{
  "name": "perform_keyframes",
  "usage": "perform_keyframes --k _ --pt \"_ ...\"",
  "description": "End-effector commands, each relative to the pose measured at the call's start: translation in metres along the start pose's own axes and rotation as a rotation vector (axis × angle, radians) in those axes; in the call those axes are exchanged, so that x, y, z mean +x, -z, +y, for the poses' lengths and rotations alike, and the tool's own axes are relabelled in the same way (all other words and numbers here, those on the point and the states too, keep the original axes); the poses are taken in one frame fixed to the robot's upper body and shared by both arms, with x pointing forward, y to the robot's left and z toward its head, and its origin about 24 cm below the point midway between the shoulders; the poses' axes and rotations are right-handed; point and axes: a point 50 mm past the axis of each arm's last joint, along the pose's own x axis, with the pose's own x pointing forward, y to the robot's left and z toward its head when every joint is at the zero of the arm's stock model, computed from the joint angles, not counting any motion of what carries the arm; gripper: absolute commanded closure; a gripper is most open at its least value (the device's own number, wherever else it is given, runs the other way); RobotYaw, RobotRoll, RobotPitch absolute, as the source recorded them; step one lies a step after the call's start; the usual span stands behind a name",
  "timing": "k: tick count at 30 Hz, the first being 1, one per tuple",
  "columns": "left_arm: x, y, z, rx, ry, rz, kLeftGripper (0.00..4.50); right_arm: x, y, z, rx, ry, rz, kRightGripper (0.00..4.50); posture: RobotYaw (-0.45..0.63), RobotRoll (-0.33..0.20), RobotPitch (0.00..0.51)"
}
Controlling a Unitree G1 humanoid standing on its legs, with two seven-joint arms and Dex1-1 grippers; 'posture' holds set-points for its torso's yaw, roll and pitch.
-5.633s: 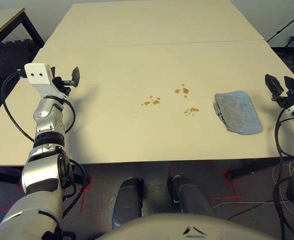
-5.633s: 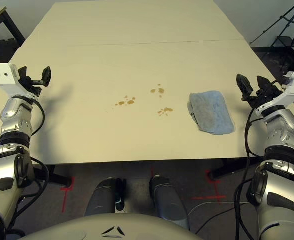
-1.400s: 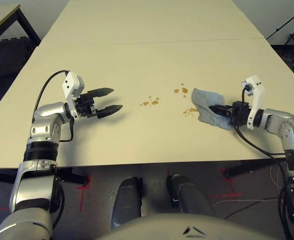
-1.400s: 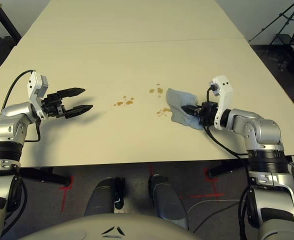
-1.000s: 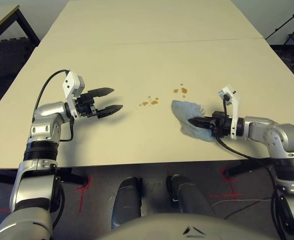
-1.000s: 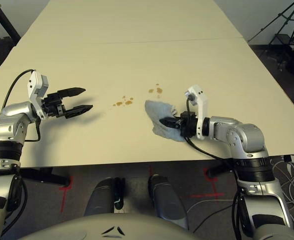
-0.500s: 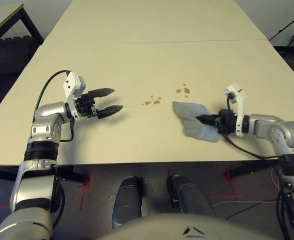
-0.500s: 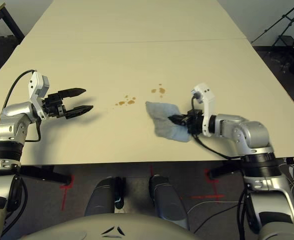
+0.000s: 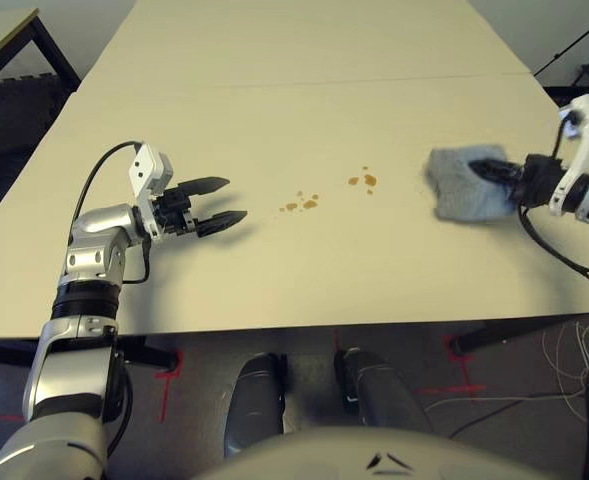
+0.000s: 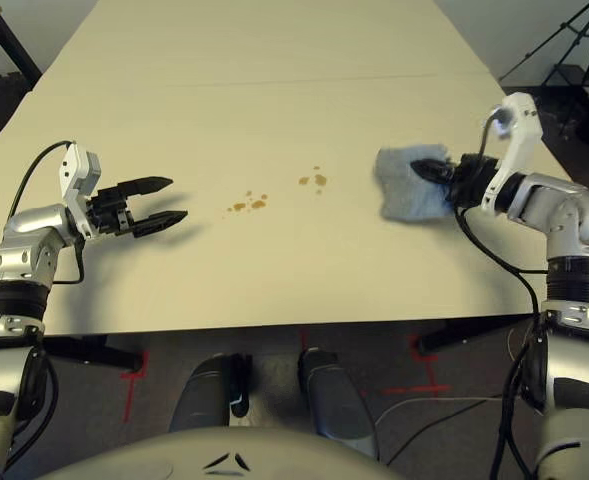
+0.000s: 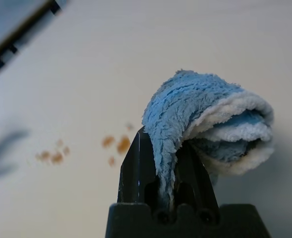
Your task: Wipe the water off the table with a rag.
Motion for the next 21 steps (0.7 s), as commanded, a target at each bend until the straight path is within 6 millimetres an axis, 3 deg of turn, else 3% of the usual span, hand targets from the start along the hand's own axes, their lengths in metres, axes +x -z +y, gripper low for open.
perform_keyframes --k 1,7,16,21 --pt "0.002 0.003 0.001 -0.001 0.012 0.022 0.0 0.016 0.011 0.002 0.033 -0.007 0.005 4.47 -0.21 0.0 0.115" --pt "-0.003 0.002 0.002 0.008 0.011 0.038 0.0 0.047 0.036 0.007 0.01 -0.005 0.095 4.47 -0.18 0.0 0.118" --pt "-0.01 0.002 -0.001 0.01 0.009 0.042 0.0 0.069 0.065 0.002 -0.027 0.023 0.19 4.47 -0.16 0.0 0.121" --pt "-0.009 0.004 -0.004 0.005 0.012 0.039 0.0 0.087 0.094 0.02 -0.043 -0.065 0.282 4.47 -0.16 0.0 0.123"
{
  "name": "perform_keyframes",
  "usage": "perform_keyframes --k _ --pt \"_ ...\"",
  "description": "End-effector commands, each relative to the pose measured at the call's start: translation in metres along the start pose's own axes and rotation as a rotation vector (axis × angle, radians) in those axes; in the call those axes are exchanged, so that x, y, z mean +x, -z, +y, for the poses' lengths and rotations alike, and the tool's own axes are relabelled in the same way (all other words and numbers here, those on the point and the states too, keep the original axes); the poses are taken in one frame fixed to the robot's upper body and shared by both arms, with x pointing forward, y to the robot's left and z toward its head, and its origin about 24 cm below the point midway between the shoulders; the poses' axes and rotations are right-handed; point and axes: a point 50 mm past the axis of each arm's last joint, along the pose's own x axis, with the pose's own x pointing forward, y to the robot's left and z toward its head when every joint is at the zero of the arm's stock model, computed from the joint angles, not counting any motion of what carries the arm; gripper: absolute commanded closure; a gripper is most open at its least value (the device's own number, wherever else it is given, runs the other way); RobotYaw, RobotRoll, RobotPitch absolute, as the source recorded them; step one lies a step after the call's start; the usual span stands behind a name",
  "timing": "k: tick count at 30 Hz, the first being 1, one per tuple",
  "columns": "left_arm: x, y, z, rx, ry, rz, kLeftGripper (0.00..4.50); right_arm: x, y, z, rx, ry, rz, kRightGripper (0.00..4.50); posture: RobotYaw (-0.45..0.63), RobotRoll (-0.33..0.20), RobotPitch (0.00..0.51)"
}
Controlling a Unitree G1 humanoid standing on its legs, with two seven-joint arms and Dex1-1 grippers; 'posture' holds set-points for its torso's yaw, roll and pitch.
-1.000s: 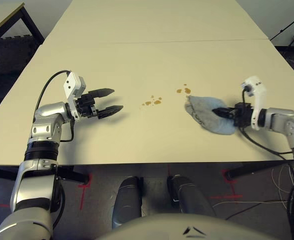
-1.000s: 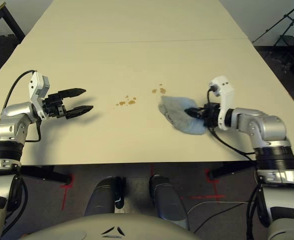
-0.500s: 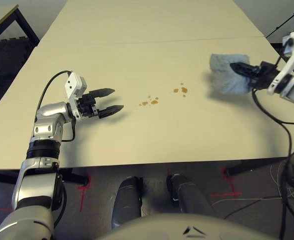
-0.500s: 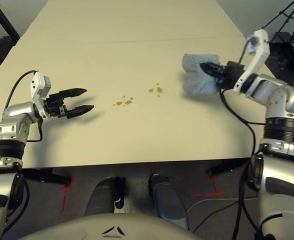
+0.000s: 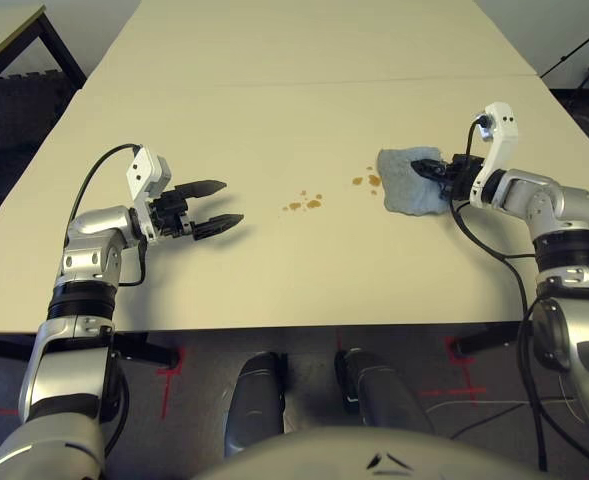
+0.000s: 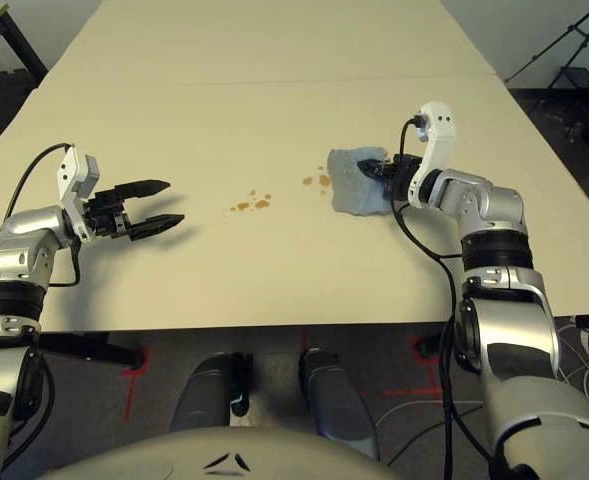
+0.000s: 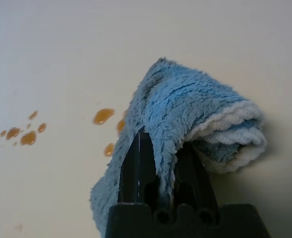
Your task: Wipe the water off the table with a rag.
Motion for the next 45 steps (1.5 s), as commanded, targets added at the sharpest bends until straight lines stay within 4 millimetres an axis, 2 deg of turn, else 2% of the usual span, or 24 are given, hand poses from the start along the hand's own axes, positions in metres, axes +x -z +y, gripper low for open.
perform_keyframes --k 1,8,14,21,24,27,35,41,45 --pt "-0.001 0.001 -0.003 -0.002 0.009 0.009 0.0 0.018 0.018 0.016 -0.025 -0.075 0.077 4.47 -0.16 0.0 0.125" --pt "-0.001 0.002 -0.005 -0.005 0.009 0.01 0.0 0.04 0.032 0.044 -0.022 -0.191 0.117 4.47 -0.15 0.0 0.126" --pt "0.0 0.002 -0.006 -0.007 0.009 0.007 0.0 0.052 0.036 0.067 -0.022 -0.278 0.127 4.47 -0.15 0.0 0.125" --pt "0.001 0.003 -0.007 -0.01 0.008 0.004 0.0 0.056 0.035 0.071 -0.029 -0.283 0.128 4.47 -0.15 0.0 0.123" --pt "0.001 0.004 -0.008 -0.011 0.008 0.004 0.0 0.054 0.032 0.065 -0.042 -0.252 0.123 4.47 -0.15 0.0 0.123" --pt "0.001 0.004 -0.008 -0.012 0.008 0.003 0.0 0.047 0.025 0.05 -0.074 -0.184 0.113 4.47 -0.15 0.0 0.121" --pt "0.001 0.005 -0.008 -0.01 0.002 0.001 0.0 0.006 0.005 -0.004 -0.293 0.015 0.159 4.48 -0.15 0.0 0.117" --pt "0.003 0.005 -0.007 -0.01 0.005 0.0 0.0 -0.021 -0.016 -0.027 -0.322 0.119 0.114 4.48 -0.16 0.0 0.117" --pt "0.003 0.005 -0.007 -0.01 0.007 0.001 0.0 -0.032 -0.031 -0.031 -0.277 0.132 0.041 4.48 -0.16 0.0 0.117"
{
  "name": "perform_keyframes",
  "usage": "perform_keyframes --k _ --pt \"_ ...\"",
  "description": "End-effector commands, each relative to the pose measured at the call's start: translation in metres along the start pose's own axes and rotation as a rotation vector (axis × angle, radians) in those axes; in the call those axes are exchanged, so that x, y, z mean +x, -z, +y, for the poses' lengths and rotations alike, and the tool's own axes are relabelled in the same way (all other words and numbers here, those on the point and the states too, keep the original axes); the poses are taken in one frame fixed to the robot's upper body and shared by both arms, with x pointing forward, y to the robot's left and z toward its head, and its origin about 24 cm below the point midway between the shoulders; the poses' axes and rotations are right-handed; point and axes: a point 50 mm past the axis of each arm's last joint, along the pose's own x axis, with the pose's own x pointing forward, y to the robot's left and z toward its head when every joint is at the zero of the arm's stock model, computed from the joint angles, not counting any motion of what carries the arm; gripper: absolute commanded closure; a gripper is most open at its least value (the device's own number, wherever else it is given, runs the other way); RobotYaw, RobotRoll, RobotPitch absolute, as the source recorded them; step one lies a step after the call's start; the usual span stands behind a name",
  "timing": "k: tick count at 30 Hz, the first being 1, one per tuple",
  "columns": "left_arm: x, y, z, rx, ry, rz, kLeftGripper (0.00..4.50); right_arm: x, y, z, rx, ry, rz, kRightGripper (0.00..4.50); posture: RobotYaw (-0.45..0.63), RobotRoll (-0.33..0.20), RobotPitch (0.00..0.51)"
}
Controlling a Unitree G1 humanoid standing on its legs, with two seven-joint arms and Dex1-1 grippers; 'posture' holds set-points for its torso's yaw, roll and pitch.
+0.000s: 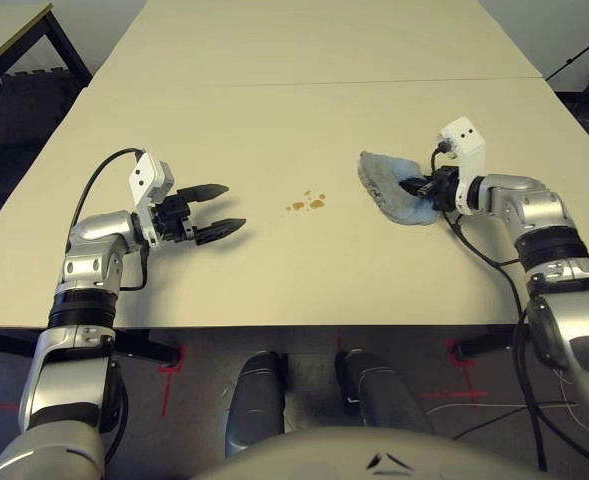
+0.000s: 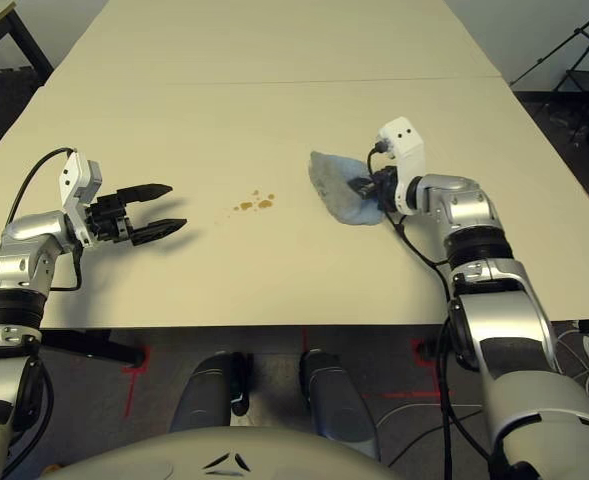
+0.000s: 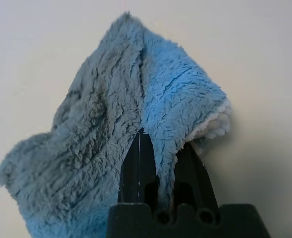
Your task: Wipe the water off the table with a rag.
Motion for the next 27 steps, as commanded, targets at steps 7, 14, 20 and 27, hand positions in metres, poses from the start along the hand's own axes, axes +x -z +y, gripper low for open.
perform_keyframes --k 7,14,20,27 --pt "-0.01 0.004 0.0 0.003 0.019 0.047 0.0 -0.025 -0.048 0.015 0.156 -0.132 -0.238 4.48 -0.16 0.0 0.117" --pt "-0.014 0.001 0.002 0.003 0.015 0.05 0.0 -0.027 -0.052 0.067 0.208 -0.298 -0.241 4.48 -0.17 0.0 0.13" --pt "-0.017 0.003 0.0 0.009 0.018 0.065 0.0 0.0 -0.036 0.109 0.239 -0.372 -0.207 4.48 -0.16 0.0 0.137" --pt "-0.019 0.004 -0.003 0.007 0.015 0.062 0.0 0.025 -0.022 0.121 0.203 -0.331 -0.187 4.48 -0.14 0.0 0.137"
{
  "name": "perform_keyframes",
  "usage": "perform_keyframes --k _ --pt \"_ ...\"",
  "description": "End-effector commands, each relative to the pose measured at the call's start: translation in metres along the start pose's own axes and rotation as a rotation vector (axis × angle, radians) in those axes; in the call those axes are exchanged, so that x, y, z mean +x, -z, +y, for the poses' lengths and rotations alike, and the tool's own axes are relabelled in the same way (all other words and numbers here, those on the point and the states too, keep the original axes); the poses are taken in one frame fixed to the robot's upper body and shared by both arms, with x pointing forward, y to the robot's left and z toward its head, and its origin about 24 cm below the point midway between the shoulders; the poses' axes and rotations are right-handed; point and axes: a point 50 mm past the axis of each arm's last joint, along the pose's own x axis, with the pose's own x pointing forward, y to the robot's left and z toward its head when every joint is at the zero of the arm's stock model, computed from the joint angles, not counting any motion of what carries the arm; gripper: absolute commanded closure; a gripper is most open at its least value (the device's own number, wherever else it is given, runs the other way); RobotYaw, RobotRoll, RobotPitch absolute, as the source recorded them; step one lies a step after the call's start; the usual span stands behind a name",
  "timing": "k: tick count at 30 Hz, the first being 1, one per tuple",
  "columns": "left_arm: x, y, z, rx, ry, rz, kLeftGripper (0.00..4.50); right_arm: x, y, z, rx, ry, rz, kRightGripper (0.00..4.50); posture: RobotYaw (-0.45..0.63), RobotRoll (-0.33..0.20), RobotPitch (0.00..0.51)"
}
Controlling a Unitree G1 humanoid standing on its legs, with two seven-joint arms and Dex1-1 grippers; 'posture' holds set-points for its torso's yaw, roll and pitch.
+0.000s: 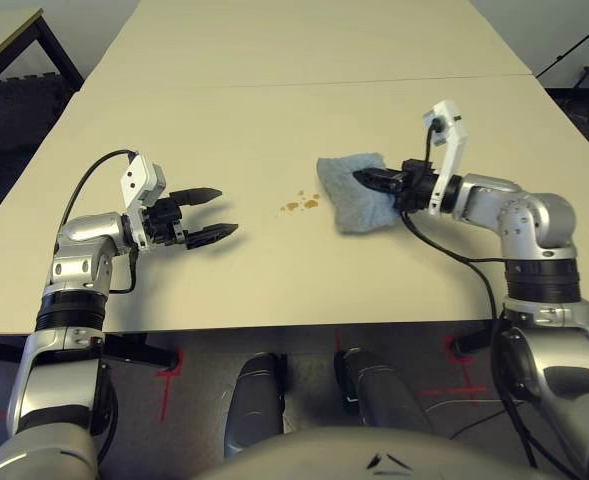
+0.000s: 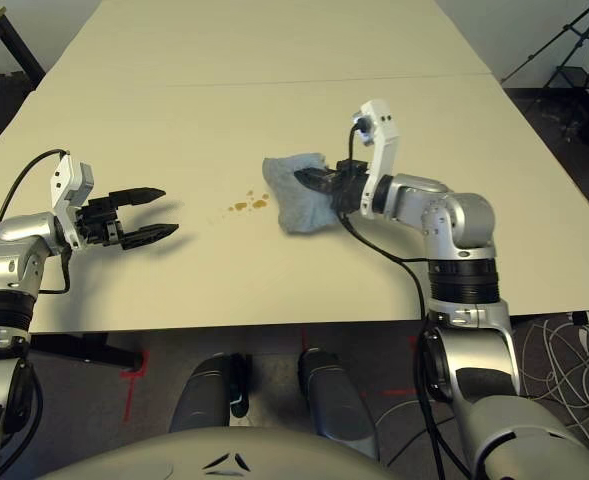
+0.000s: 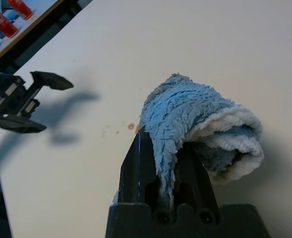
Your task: Wipe the water off the table with a rag.
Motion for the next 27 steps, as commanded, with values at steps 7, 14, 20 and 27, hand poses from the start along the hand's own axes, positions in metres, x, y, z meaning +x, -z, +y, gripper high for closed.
perform_keyframes --k 7,14,20,27 --pt "-0.004 0.001 -0.004 0.013 0.0 0.014 0.0 0.019 0.014 -0.02 -0.17 0.113 0.031 4.48 -0.13 0.0 0.129" --pt "-0.002 0.0 -0.004 0.015 0.002 0.007 0.0 0.031 0.028 -0.021 -0.265 0.097 0.097 4.48 -0.13 0.0 0.123" --pt "0.001 0.001 -0.004 0.015 0.005 0.003 0.0 0.048 0.043 -0.003 -0.244 -0.004 0.144 4.48 -0.14 0.0 0.116" --pt "0.001 0.002 -0.005 0.013 0.008 0.003 0.0 0.065 0.051 0.017 -0.245 -0.103 0.173 4.48 -0.13 0.0 0.115"
